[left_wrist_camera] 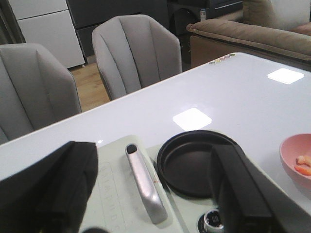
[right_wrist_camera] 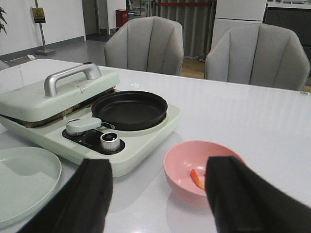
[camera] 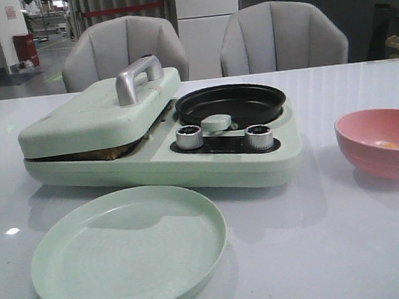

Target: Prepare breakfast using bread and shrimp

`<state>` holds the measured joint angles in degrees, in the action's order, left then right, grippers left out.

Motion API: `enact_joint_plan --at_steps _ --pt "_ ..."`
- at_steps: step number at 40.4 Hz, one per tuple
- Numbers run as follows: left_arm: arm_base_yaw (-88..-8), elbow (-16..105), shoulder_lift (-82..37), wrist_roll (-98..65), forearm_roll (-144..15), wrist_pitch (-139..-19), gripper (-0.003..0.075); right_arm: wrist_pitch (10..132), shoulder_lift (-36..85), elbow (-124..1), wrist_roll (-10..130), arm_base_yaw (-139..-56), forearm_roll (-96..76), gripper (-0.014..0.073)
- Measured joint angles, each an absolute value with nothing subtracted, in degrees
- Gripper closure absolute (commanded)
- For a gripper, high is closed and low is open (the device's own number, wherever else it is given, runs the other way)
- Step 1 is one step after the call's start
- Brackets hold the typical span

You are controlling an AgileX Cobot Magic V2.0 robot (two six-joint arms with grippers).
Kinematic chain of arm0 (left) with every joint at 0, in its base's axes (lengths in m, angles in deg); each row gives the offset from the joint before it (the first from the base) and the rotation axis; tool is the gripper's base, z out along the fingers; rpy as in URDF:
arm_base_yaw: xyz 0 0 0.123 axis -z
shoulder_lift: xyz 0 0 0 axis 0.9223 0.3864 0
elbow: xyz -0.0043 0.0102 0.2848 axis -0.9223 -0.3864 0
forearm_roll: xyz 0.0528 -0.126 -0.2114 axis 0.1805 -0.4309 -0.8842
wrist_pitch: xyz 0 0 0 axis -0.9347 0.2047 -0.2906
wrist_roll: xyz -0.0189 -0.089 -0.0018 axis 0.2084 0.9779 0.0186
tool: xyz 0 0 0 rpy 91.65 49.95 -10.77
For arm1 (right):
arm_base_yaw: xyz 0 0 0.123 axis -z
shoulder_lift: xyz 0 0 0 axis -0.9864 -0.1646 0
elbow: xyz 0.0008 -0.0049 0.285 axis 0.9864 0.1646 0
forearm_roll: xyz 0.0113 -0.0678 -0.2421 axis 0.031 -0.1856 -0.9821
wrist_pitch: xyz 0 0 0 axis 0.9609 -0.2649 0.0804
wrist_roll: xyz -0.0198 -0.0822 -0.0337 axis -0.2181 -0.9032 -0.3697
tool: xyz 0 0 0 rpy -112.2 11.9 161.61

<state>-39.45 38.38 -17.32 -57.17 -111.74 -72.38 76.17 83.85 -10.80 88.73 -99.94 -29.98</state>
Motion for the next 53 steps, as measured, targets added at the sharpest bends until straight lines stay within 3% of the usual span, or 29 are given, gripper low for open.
enact_joint_plan --at_steps 17,31,40,53 --pt "-39.45 24.11 -27.76 -57.17 -109.07 -71.84 0.0201 76.17 83.85 -10.80 88.73 -99.94 -29.98 0.0071" --pt "-39.45 23.03 -41.82 -56.01 -97.11 -84.54 0.0201 76.17 83.85 -10.80 88.73 -99.94 -29.98 0.0071" --pt "-39.45 23.03 -49.01 -35.74 -72.56 -90.44 0.0201 76.17 83.85 -10.80 88.73 -99.94 -29.98 0.0071" --pt "-39.45 23.03 -55.67 11.04 -37.36 -104.41 0.0202 76.17 83.85 -10.80 88.73 -99.94 -29.98 0.0071"
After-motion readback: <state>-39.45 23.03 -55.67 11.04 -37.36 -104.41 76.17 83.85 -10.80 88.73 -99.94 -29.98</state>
